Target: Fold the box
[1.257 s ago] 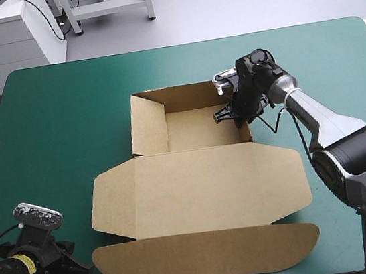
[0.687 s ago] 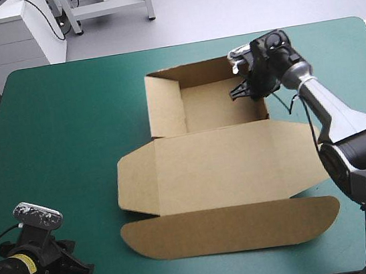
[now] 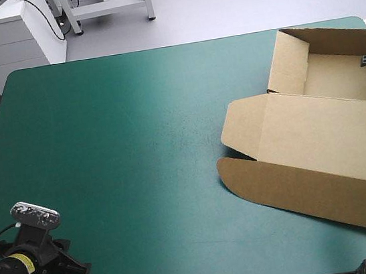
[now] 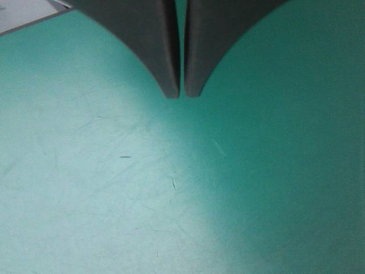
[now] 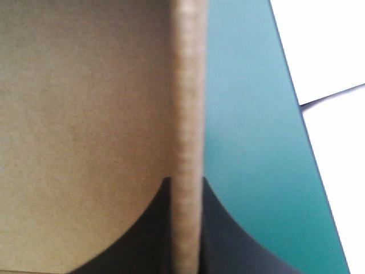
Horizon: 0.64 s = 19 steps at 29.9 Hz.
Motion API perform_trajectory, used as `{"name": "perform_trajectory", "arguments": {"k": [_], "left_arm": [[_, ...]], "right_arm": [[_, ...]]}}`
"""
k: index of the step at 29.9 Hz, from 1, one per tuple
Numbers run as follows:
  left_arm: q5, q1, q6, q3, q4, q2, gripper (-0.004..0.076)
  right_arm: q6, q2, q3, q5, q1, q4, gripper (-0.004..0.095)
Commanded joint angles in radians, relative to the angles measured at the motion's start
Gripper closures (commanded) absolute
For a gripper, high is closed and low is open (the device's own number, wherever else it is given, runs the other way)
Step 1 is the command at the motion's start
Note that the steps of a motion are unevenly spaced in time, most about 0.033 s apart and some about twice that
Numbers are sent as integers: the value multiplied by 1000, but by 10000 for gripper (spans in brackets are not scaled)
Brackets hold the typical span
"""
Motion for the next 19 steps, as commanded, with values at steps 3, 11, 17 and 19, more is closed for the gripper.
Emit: {"name": "perform_trajectory", "arguments": {"k": [3,11,17,19], "left_arm": [[-56,-2,-9,-24,13,4,719],[-69,-2,-9,-24,6,4,719],[-69,-2,-9,-24,5,4,719],[-69,-2,-9,-24,5,4,719]], "right_arm": [[-18,-56,-30,-41,-58,29,928],[-18,-56,-30,-56,-100,0,744],[-15,-56,-30,-61,-118,11,162],[-4,-56,-30,-69,-118,11,44]]}}
